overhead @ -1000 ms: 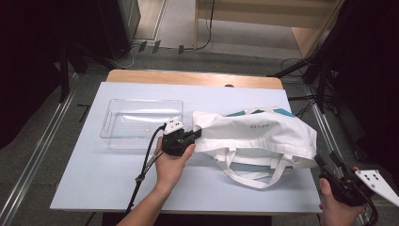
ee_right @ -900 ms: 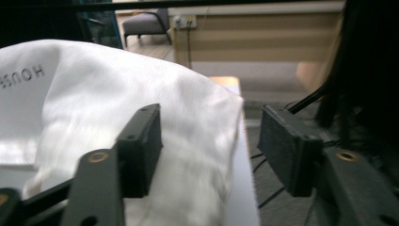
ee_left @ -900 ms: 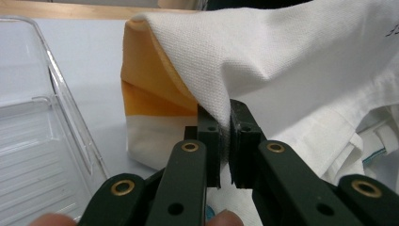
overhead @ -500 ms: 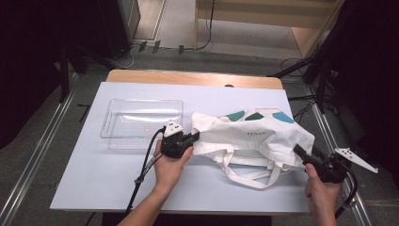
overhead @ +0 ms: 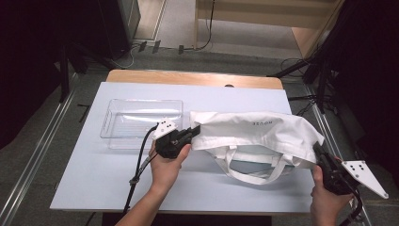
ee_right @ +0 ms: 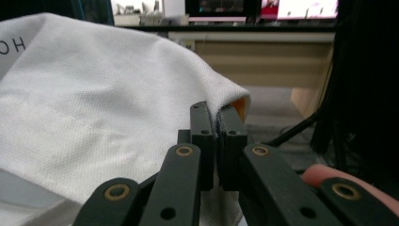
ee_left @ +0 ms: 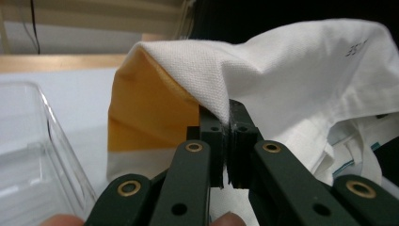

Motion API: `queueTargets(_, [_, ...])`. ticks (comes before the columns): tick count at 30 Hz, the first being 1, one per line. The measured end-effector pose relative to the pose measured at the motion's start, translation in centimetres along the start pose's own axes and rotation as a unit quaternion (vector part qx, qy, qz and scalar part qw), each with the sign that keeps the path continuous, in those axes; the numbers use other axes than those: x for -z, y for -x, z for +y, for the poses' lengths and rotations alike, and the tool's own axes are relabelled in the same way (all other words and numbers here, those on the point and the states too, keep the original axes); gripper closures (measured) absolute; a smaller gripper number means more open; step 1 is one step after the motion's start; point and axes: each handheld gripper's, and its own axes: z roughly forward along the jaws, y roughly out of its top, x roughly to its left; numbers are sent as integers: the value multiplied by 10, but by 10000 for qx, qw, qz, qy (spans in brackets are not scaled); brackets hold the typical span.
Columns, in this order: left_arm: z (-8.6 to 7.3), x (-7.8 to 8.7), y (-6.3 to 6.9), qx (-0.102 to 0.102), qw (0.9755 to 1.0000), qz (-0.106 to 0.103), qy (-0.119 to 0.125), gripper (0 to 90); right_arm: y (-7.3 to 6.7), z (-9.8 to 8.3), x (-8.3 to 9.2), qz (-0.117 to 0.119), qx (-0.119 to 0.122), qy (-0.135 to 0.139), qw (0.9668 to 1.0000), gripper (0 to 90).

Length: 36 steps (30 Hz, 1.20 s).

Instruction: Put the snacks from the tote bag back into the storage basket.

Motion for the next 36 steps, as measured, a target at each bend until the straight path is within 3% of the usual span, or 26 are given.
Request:
queueTargets(3, [8,9,4,-4,9997,-133,187,882,-5,5,8,-91,106,183,9997,885])
queueTargets(4, [11,14,5,17,9996,-194,213,882,-9,9,15,-137,208,332,9991,884])
queueTargets(7, [10,18,6,23,9994,-230,241,881,-11,11,21,-170,268,425,9986,882])
queueTargets(9, [8,18,5,4,9996,-213,197,878,-11,10,22,-152,331,410,9985,880])
queueTargets(10, [3,12,1,70,9999,-148,-11,875,-8,4,18,-145,287,314,9990,875])
queueTargets(11, [3,12,1,70,9999,-148,-11,870,-8,4,18,-145,287,314,9990,875])
queueTargets(12, [-2,7,-3,166,9996,-72,-194,851,-6,-2,16,-160,190,212,9995,860])
queueTargets(14, [-5,7,-4,183,9996,-4,-203,832,-6,-4,15,-186,198,181,9995,855])
queueTargets(21, [-13,15,-2,54,9998,-8,-200,634,-7,-9,15,-207,192,104,9995,832])
queueTargets(22, [-15,18,-1,40,9998,69,-189,634,-7,-10,15,-217,197,98,9995,831])
queueTargets(24, [-21,26,0,70,9998,149,-131,546,-8,-11,13,-228,208,68,9995,826])
queueTargets(26, [-22,27,1,35,9998,142,-136,517,-8,-12,13,-232,200,57,9995,825])
queueTargets(29, [-32,30,7,-236,9993,-16,-292,509,-8,-12,11,-245,194,63,9995,822])
queueTargets(31, [-43,28,12,-400,9986,69,-347,480,-8,-11,10,-245,176,60,9995,819])
queueTargets(36, [-57,20,21,-586,9964,312,-531,426,-7,-11,9,-274,162,76,9995,806])
